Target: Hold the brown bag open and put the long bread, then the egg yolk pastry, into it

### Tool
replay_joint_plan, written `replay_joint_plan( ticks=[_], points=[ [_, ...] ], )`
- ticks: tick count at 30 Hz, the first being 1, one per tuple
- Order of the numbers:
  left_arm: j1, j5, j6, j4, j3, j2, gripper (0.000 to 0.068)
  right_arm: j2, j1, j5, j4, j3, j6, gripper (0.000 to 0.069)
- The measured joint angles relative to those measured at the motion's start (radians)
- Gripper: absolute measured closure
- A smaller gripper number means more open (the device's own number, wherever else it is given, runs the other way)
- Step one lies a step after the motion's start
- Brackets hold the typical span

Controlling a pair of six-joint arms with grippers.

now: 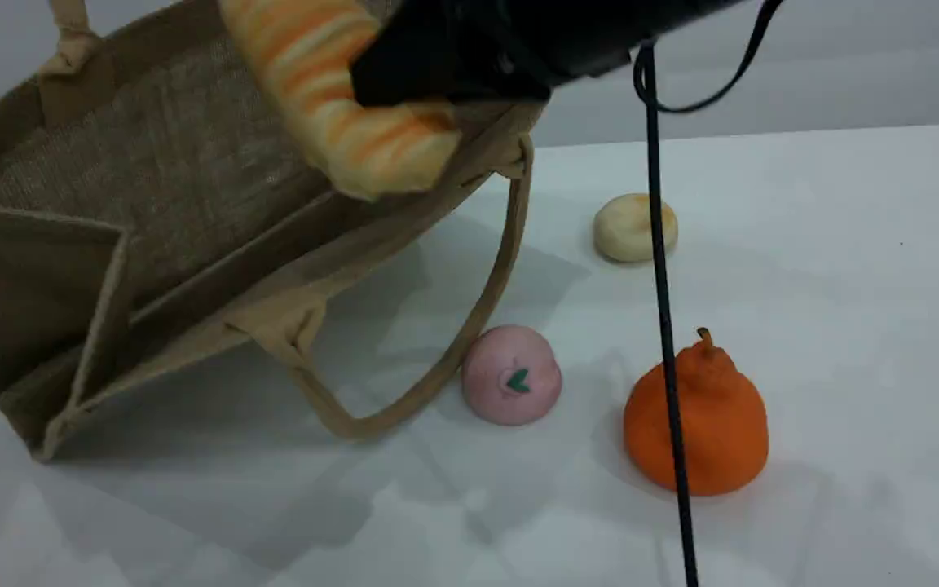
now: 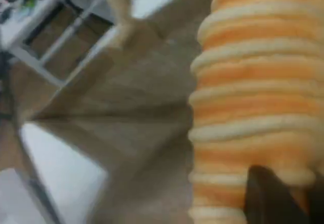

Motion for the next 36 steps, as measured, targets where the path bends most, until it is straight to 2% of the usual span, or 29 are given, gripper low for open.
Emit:
replay_joint_plan(
  ticks=[3, 16, 24, 30, 33, 36],
  points=[
    [0.0, 0.0, -0.001, 0.0, 0.0, 0.0, 0.0598, 0.028, 0.0, -0.062, 0.0, -0.013, 0.0, 0.0642],
    [0.0, 0.0, -0.001, -0.022, 0.0, 0.0, 0.0598, 0.158, 0.002, -0.058, -0.003, -0.16, 0.11, 0.0642],
    [0.0, -0.001, -0.002, -0.022, 0.0, 0.0, 0.0598, 0.274, 0.01, -0.068, -0.003, -0.271, 0.134, 0.0642],
    [0.0, -0.001, -0.002, -0.021, 0.0, 0.0, 0.0598, 0.319, 0.038, -0.065, -0.005, -0.315, 0.132, 0.0642],
    [0.0, -0.001, -0.002, -0.021, 0.0, 0.0, 0.0598, 0.319, 0.042, -0.063, -0.003, -0.318, 0.132, 0.0627],
    [0.0, -0.001, -0.002, -0.021, 0.0, 0.0, 0.0598, 0.319, 0.042, -0.063, -0.003, -0.318, 0.131, 0.058]
  ],
)
